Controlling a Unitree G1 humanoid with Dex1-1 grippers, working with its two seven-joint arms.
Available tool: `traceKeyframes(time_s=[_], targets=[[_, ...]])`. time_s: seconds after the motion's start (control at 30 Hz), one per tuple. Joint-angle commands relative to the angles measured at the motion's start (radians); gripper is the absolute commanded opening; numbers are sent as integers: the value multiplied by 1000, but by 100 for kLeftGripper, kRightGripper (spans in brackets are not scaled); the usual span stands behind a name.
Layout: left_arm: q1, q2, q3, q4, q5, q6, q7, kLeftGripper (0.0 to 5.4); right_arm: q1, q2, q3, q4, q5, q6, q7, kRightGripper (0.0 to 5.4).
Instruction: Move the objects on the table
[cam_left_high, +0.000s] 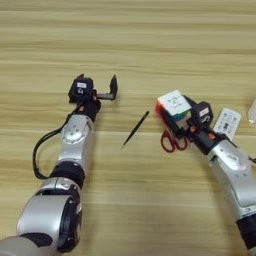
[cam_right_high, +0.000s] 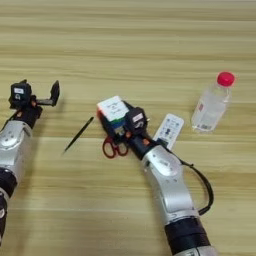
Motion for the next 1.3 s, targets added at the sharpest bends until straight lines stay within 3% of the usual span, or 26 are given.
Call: traceKeyframes(time_s=[0.03, 0.37, 0.8, 1.1, 1.3], targets=[[-14, 0, 2, 6, 4, -2, -3, 540, 9, 7, 57, -24, -2, 18, 48, 336], [-8, -4, 2, -8, 2, -5, -5, 540, -35, 35, 85, 75, -8, 28, 63, 336], [-10, -6, 5, -2, 4, -4, -5, 540, -102, 62, 70, 265, -29, -38, 61, 336], [-11, -5, 6, 3, 5, -2, -5, 540, -119, 67, 51, 310, -49, -104, 38, 436], [-11, -4, 7, 5, 6, -2, -6, 540, -122, 67, 19, 267, -32, -144, 20, 508]])
